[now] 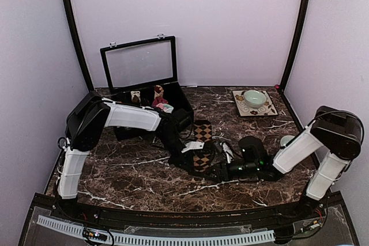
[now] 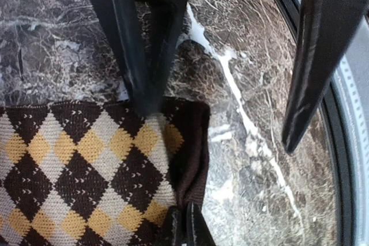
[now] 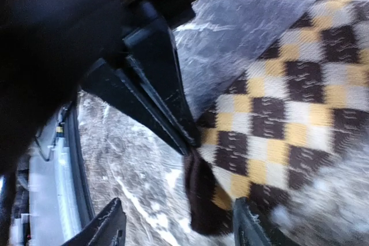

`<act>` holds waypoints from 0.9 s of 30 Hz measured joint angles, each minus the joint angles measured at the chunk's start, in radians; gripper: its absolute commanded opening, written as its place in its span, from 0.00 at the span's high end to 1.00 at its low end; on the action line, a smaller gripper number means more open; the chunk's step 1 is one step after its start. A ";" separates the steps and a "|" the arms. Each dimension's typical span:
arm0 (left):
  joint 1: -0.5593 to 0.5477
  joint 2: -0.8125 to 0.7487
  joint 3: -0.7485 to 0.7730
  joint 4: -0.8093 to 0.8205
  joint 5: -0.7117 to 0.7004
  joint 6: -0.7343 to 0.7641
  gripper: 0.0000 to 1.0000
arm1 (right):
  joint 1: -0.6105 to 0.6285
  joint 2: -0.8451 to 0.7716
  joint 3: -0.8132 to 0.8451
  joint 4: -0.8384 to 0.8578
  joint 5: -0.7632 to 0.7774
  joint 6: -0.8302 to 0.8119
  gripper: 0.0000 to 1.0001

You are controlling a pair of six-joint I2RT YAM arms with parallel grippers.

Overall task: Roll the socks
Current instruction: Roll the sock at the center of the board.

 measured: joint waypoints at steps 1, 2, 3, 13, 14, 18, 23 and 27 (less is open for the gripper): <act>0.001 0.012 0.017 -0.017 0.010 -0.005 1.00 | 0.004 -0.024 -0.016 -0.007 0.028 -0.010 0.02; 0.002 0.026 0.037 -0.038 0.021 -0.013 1.00 | 0.010 -0.055 -0.034 -0.020 0.066 -0.027 0.00; 0.004 0.037 0.053 -0.056 0.033 -0.020 1.00 | 0.018 -0.086 -0.048 -0.032 0.102 -0.043 0.00; 0.015 0.080 0.088 -0.209 0.136 -0.042 1.00 | 0.153 -0.504 -0.126 -0.238 0.702 -0.119 0.00; 0.015 0.083 0.087 -0.232 0.145 -0.041 1.00 | 0.153 -0.545 -0.137 -0.256 0.772 -0.080 0.00; 0.015 0.084 0.068 -0.290 0.171 -0.039 1.00 | 0.150 -0.678 -0.277 -0.142 0.848 -0.071 0.01; 0.015 0.084 0.061 -0.306 0.175 -0.067 1.00 | 0.229 -0.612 -0.320 -0.124 0.838 -0.192 0.11; 0.015 0.090 0.067 -0.309 0.174 -0.104 1.00 | 0.379 -0.450 -0.224 -0.133 0.833 -0.353 0.29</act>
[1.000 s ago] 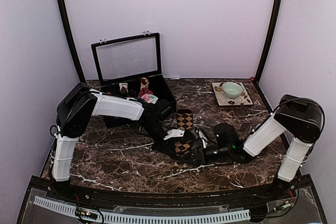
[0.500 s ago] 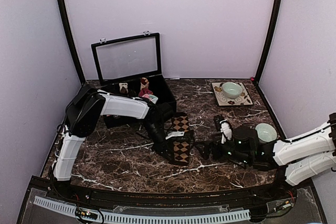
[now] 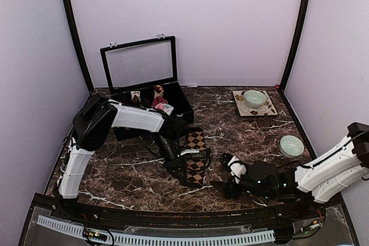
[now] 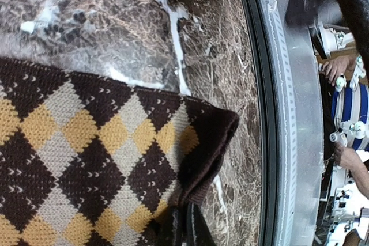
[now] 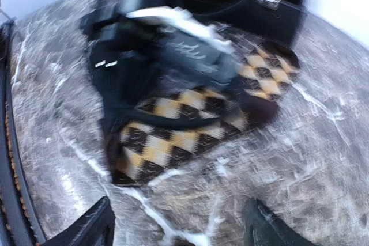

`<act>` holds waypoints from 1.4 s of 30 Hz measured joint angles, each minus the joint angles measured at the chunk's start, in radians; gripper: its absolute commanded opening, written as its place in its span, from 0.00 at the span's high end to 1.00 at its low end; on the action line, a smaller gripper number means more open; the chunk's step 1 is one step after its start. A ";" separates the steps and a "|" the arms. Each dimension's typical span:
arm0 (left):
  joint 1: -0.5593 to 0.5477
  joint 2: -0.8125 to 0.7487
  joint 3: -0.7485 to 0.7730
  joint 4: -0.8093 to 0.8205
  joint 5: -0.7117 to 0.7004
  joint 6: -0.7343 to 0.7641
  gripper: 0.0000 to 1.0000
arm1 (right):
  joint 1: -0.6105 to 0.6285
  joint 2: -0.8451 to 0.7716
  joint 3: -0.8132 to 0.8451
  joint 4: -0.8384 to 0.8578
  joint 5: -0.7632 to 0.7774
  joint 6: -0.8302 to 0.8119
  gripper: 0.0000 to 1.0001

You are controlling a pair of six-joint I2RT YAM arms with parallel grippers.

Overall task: Roll the socks
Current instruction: Roll the sock at the center of the board.

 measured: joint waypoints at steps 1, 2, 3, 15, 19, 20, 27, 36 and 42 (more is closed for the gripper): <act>0.000 0.002 0.003 -0.002 0.000 -0.010 1.00 | 0.027 0.035 0.023 0.000 0.002 -0.039 0.32; 0.000 0.004 0.006 -0.005 -0.001 -0.024 1.00 | 0.068 0.084 0.057 0.000 0.007 -0.087 0.33; 0.000 0.005 0.008 -0.006 -0.002 -0.030 1.00 | 0.089 0.115 0.078 0.002 0.010 -0.126 0.34; 0.000 0.031 0.047 -0.047 -0.005 -0.095 1.00 | 0.186 0.390 0.308 -0.005 -0.007 -0.523 0.52; 0.000 0.043 0.067 -0.070 -0.005 -0.098 1.00 | 0.177 0.442 0.349 -0.006 -0.043 -0.598 0.62; 0.000 0.045 0.070 -0.074 -0.005 -0.099 1.00 | 0.172 0.450 0.350 -0.005 -0.058 -0.605 0.63; 0.000 0.050 0.078 -0.084 -0.005 -0.098 1.00 | 0.108 0.496 0.350 -0.004 -0.109 -0.623 0.68; 0.000 0.054 0.085 -0.093 -0.006 -0.094 0.89 | 0.087 0.505 0.325 0.032 -0.134 -0.565 0.95; 0.006 0.046 0.084 -0.109 0.010 -0.076 0.69 | 0.084 0.516 0.302 0.079 -0.131 -0.499 1.00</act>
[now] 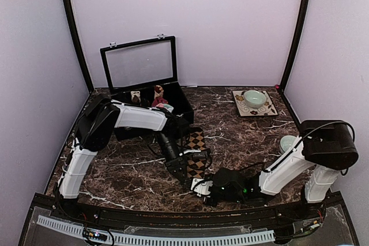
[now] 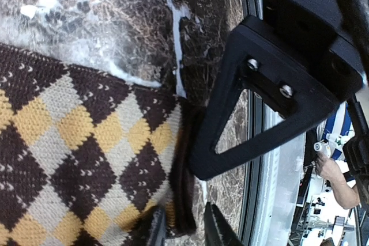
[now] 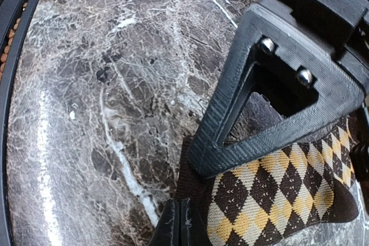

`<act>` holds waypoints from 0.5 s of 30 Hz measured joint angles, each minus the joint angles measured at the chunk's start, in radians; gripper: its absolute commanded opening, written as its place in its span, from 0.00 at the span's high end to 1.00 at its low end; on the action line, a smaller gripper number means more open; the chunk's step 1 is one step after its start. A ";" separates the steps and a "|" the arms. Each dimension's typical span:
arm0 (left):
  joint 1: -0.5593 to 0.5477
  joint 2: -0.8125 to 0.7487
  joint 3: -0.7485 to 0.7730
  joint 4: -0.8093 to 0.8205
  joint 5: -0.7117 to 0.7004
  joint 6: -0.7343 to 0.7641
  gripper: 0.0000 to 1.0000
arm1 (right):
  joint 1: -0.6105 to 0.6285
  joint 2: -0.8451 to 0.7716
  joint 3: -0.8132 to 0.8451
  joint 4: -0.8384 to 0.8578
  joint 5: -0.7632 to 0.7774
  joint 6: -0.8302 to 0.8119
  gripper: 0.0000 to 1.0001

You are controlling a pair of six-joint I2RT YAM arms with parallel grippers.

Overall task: Roll the socks
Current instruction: Roll the sock at the center of the board.

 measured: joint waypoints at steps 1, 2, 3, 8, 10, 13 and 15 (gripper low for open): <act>0.001 -0.006 -0.005 0.000 0.002 0.004 0.66 | 0.000 0.004 -0.003 0.010 0.001 0.011 1.00; 0.002 -0.011 -0.011 0.003 0.003 0.010 0.62 | -0.001 0.008 -0.005 0.019 0.001 0.023 1.00; 0.004 -0.018 -0.019 0.008 0.005 0.016 0.59 | -0.003 0.012 -0.005 0.029 0.000 0.036 1.00; 0.025 -0.087 -0.100 0.051 -0.018 0.054 0.55 | -0.051 0.020 -0.005 0.052 -0.074 0.121 1.00; 0.039 -0.132 -0.156 0.091 -0.045 0.066 0.54 | -0.088 0.019 -0.006 0.055 -0.137 0.170 1.00; 0.069 -0.237 -0.270 0.169 -0.121 0.087 0.55 | -0.148 0.015 -0.014 0.064 -0.255 0.248 1.00; 0.096 -0.381 -0.380 0.258 -0.193 0.126 0.55 | -0.223 0.018 -0.021 0.072 -0.424 0.365 1.00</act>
